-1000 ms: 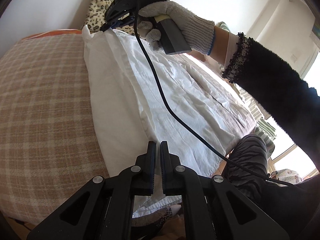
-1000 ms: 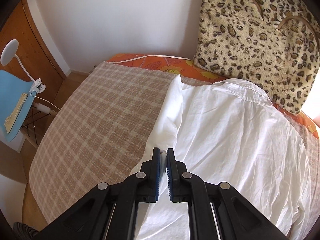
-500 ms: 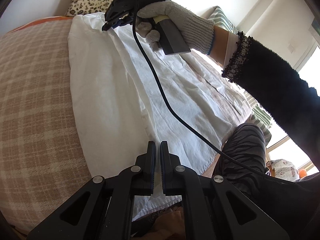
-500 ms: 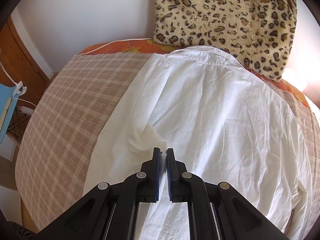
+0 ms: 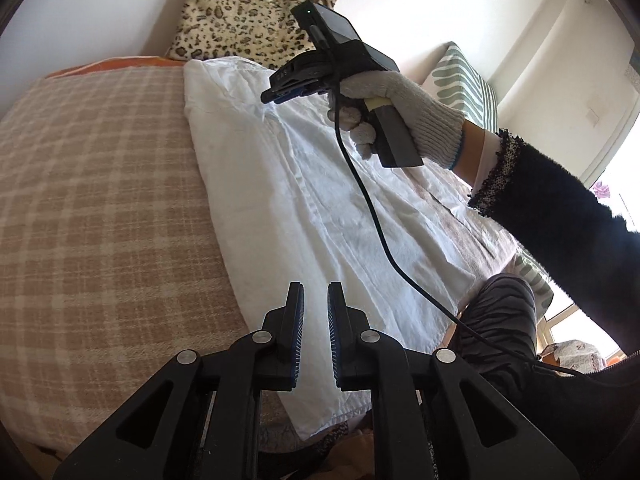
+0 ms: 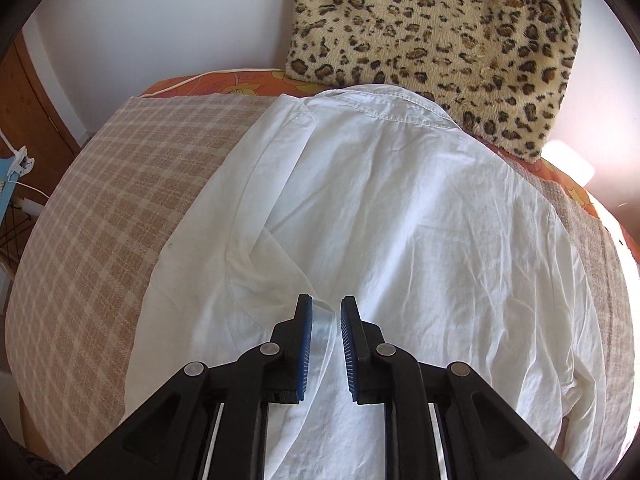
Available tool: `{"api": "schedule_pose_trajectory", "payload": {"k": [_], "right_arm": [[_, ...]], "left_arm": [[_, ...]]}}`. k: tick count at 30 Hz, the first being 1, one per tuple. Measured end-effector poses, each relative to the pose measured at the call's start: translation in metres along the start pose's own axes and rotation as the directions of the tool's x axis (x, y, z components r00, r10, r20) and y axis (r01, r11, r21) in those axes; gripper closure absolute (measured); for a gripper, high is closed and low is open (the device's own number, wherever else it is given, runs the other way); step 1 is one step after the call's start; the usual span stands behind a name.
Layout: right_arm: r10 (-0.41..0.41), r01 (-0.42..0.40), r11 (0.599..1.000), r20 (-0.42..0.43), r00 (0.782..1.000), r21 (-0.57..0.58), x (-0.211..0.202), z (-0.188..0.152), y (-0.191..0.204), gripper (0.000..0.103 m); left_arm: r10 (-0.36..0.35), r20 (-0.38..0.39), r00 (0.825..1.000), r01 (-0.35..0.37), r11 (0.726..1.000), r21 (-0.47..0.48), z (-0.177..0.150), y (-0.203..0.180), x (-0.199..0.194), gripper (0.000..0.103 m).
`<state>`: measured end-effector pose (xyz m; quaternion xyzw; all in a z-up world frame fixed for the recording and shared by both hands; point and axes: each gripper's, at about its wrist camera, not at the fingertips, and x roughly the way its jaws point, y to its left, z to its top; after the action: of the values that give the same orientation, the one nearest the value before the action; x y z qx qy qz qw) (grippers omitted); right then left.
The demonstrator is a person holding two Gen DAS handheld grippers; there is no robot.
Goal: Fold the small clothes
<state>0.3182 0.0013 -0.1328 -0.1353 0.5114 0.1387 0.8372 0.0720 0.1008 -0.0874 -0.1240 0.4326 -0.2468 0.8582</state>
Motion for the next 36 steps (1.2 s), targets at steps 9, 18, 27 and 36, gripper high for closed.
{"api": "schedule_pose_trajectory", "payload": {"k": [9,18,27,36], "right_arm": [[0.248,-0.248,0.969,0.075,0.966,-0.012,-0.041,-0.032,0.012,0.082],[0.330,-0.338,0.935,-0.088,0.940,-0.107,-0.018,-0.097,0.062,0.080],[0.355,-0.364,0.924,-0.091,0.930,-0.117,-0.054,-0.157,0.062,0.076],[0.355,-0.364,0.930,0.139,0.925,0.048,-0.119,-0.176,-0.005,0.057]], "left_arm": [[0.078,-0.111,0.991,-0.070,0.995,0.074,-0.008,-0.006,0.039,0.092],[0.059,-0.150,0.987,-0.048,0.996,0.079,-0.025,-0.003,0.036,0.092],[0.106,-0.010,0.994,-0.105,0.992,0.075,-0.009,0.006,0.009,0.092],[0.069,0.089,0.994,-0.074,0.996,0.053,0.005,0.000,0.019,0.092]]}}
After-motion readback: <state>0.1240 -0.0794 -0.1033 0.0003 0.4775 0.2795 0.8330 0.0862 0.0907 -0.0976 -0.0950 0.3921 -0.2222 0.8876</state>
